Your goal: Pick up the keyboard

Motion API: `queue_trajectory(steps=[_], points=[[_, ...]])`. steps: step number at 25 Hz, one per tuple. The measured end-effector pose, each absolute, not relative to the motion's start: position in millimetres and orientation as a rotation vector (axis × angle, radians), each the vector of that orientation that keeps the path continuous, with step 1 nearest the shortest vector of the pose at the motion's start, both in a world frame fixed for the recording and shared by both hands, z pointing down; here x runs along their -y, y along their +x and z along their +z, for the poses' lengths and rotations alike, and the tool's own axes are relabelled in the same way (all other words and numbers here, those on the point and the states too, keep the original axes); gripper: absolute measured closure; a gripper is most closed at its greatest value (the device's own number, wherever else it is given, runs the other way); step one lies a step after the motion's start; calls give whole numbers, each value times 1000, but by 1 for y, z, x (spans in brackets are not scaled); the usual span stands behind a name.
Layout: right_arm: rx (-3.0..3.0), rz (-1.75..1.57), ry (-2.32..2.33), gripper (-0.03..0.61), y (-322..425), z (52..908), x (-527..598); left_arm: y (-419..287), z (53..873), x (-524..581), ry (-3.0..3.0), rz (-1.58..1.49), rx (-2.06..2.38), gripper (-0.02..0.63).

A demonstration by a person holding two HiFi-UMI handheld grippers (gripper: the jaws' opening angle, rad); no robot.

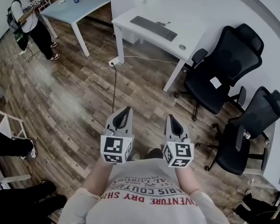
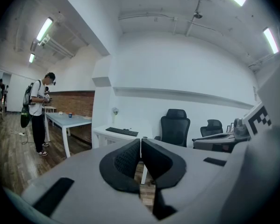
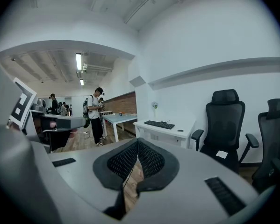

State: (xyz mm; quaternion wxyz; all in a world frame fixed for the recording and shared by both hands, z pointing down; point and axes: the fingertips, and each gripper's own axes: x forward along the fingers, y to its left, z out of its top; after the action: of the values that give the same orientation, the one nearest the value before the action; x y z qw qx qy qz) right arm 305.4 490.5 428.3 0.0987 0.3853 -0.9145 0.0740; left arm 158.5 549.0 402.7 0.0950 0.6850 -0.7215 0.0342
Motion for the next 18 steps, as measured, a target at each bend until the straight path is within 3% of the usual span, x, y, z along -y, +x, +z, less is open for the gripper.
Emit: queue_trajectory(steps=[8,18], points=[[2694,261,1087,552,276,449,-433,131,425,-501,1953,115,2138,586],[2742,233,1006,552,244,442,-282,119,420,-350,1999,129,2134,586]])
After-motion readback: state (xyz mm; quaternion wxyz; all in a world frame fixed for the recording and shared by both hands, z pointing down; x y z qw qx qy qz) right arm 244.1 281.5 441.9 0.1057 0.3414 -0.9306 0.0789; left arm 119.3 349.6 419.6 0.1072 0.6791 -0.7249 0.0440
